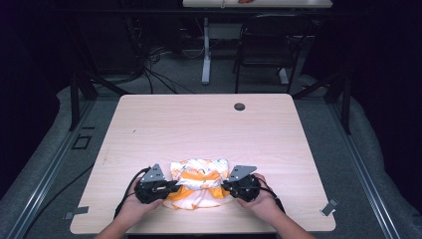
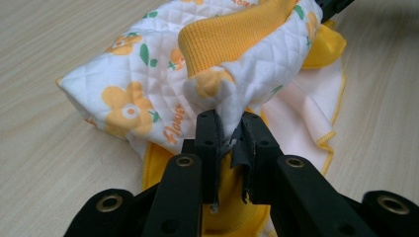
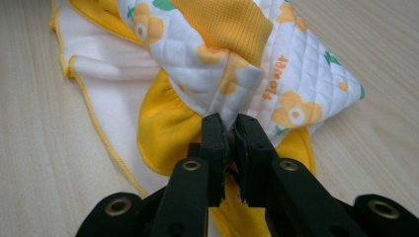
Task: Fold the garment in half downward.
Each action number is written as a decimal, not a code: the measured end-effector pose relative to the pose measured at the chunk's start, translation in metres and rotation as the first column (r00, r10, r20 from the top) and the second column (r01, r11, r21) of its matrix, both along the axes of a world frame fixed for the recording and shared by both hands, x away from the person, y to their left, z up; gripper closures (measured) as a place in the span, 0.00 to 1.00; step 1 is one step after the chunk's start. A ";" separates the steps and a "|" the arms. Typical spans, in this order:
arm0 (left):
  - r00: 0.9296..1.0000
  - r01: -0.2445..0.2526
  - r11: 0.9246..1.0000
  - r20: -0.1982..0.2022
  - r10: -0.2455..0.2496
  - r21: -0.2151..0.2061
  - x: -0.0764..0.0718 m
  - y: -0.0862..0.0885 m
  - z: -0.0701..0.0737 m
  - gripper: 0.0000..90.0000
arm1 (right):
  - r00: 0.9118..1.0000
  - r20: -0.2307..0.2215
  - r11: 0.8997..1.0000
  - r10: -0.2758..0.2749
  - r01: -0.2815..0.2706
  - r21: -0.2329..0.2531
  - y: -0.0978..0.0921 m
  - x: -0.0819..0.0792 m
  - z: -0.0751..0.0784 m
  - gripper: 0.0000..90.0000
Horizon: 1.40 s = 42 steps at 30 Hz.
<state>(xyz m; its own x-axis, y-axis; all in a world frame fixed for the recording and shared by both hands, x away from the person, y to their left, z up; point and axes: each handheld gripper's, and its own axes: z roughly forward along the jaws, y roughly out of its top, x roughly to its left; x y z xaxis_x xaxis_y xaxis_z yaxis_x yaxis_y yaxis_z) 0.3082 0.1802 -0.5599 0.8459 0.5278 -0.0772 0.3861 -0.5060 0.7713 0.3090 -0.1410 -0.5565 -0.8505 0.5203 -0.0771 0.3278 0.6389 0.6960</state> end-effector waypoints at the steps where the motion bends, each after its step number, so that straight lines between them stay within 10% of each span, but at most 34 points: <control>1: 1.000 0.000 1.000 -0.004 0.000 -0.003 -0.002 0.000 -0.001 0.87 | 1.000 -0.003 1.000 0.001 -0.001 -0.001 -0.001 -0.001 0.000 0.90; 17: 0.999 -0.019 0.994 0.049 0.024 -0.112 -0.009 0.010 0.039 0.73 | 0.998 0.024 0.982 -0.049 0.044 0.181 -0.015 -0.014 0.025 0.87; 24: 0.998 -0.054 0.995 0.020 0.056 -0.078 0.007 -0.002 0.030 0.73 | 0.995 0.026 0.981 -0.096 0.091 0.173 -0.004 -0.002 0.022 0.86; 42: 0.998 -0.034 0.999 -0.059 0.033 -0.010 -0.011 0.007 -0.006 0.70 | 0.999 -0.046 0.993 -0.027 0.032 0.110 0.001 -0.012 -0.003 0.85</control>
